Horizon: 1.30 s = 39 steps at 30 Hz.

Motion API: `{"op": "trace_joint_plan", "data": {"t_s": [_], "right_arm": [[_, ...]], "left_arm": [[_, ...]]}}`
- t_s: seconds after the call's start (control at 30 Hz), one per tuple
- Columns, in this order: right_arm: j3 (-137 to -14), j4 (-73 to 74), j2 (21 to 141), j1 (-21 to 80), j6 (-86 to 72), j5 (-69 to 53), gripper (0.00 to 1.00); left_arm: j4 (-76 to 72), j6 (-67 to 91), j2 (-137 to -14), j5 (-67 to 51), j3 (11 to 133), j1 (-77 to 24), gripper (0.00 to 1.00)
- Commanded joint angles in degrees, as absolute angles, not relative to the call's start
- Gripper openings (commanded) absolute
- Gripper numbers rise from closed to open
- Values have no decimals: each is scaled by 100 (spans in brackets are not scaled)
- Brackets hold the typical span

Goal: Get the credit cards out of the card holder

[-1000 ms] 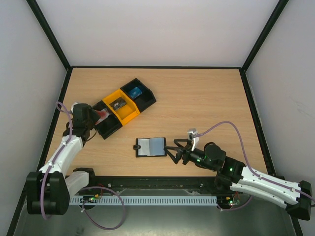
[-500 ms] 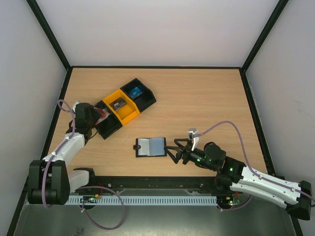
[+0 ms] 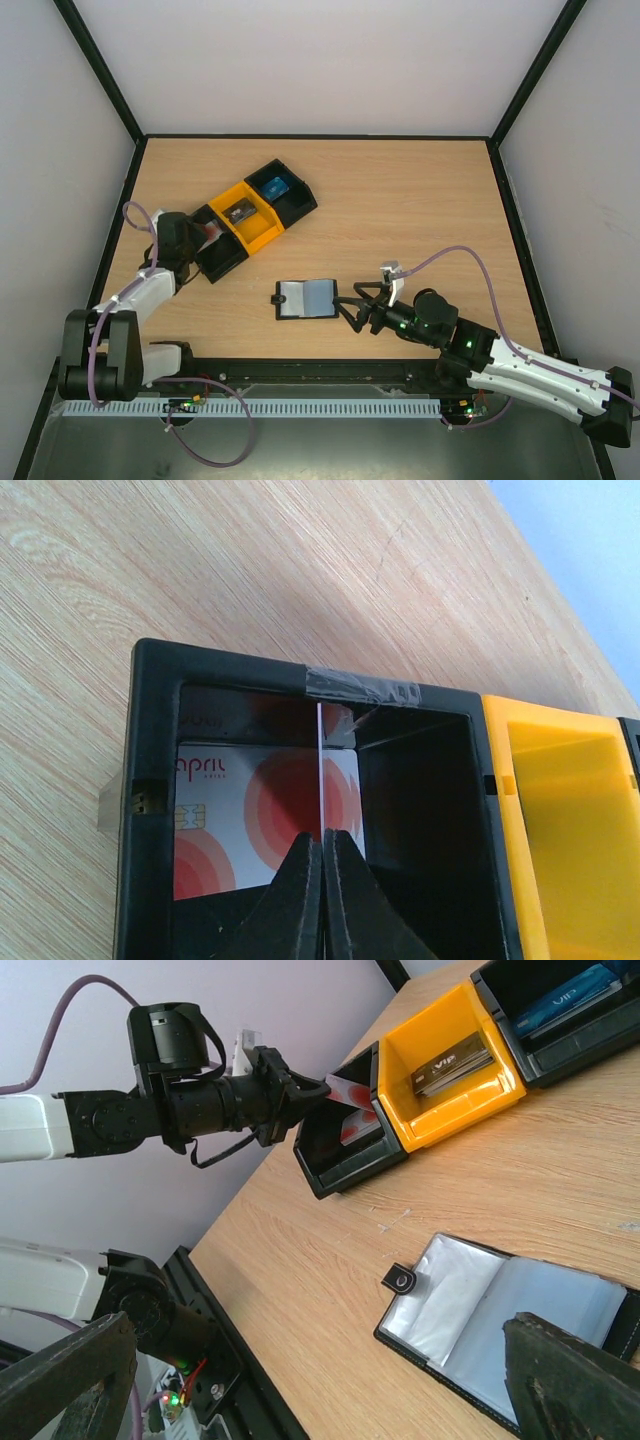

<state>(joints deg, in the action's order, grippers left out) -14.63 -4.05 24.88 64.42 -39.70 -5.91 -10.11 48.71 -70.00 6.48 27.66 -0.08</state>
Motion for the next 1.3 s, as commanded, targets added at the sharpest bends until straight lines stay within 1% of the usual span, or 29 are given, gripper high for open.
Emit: {"op": "trace_joint_plan", "data": {"t_s": [0.0,0.07,0.27,0.3,0.4,0.43,0.57,0.73,0.83,0.93,1.03,1.1,1.2,1.27], "right_arm": [[-1750,-245,2470,6442,-3960,-472,98],[-1739,-229,2454,6442,-3998,-426,97],[-1665,-309,2469,6444,-4073,-442,98],[-1662,-278,2462,6447,-4085,-435,98],[-1612,-266,2416,6442,-4182,-387,98],[-1597,-260,2405,6442,-4199,-363,98],[-1595,-213,2348,6442,-4246,-231,98],[-1609,-148,2386,6443,-4337,-106,98],[-1586,-130,2391,6442,-4440,19,98],[-1477,-187,2414,6442,-4548,181,98],[-1537,12,2486,6444,-4683,467,98],[-1607,167,2617,6442,-4766,650,97],[-1658,330,2790,6443,-4970,1158,97],[-1731,443,2948,6442,-5142,1493,98]], "left_arm": [[-1223,4725,-7114,904,2754,19,3],[-1146,4703,-7160,905,2803,18,5],[-1014,4661,-7172,957,2820,18,19],[-962,4650,-7165,966,2829,18,22],[-849,4658,-7138,922,2899,18,39],[-799,4646,-7129,896,2939,18,43],[-472,4588,-7062,800,3176,17,53],[-83,4513,-6706,601,3380,17,64],[75,4446,-6426,316,3477,18,71],[347,4282,-6190,38,3638,18,80],[696,3975,-6048,-337,3891,9,86],[810,3813,-5999,-771,3919,11,88],[893,3607,-5977,-1466,3843,9,99],[976,3502,-5970,-1845,3764,1,100]]}}
